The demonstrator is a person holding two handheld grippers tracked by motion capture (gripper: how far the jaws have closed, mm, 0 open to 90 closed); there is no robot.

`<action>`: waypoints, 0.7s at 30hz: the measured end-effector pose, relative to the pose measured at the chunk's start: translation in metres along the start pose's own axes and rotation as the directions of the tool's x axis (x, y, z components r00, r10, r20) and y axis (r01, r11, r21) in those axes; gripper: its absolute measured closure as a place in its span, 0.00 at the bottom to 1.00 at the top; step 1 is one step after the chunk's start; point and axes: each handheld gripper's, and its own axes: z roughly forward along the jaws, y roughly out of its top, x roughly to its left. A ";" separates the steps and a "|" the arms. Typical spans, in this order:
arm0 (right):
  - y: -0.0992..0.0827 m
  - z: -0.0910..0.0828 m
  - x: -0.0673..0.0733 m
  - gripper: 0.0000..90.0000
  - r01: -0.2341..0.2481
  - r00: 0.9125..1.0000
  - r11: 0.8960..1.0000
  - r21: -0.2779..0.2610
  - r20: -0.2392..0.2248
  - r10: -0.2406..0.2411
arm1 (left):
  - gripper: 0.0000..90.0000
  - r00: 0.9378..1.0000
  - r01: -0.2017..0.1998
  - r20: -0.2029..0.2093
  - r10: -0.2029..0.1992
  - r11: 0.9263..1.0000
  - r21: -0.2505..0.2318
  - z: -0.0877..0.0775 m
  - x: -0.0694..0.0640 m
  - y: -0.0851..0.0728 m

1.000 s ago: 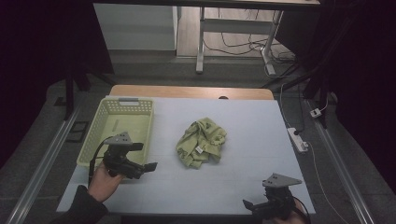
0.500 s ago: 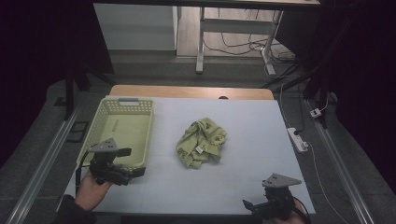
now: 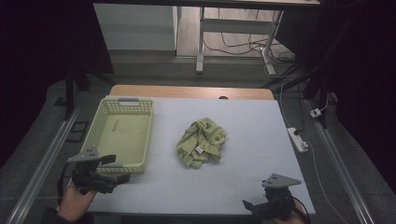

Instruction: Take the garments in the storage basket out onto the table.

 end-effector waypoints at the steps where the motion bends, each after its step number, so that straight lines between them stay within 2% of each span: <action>1: 0.000 0.000 0.000 0.00 0.000 1.000 1.000 0.000 0.000 0.000 | 0.00 1.000 0.006 -0.002 -0.006 1.000 -0.003 -0.002 0.001 -0.002; 13: 0.000 -0.001 0.000 0.00 -0.001 1.000 1.000 -0.007 -0.002 0.000 | 0.00 0.998 0.059 -0.026 -0.060 0.998 -0.016 -0.018 0.009 -0.024; 21: 0.000 -0.001 0.000 0.00 -0.009 1.000 1.000 -0.010 0.004 0.009 | 0.00 0.994 0.092 -0.055 -0.093 0.995 -0.025 -0.031 0.012 -0.036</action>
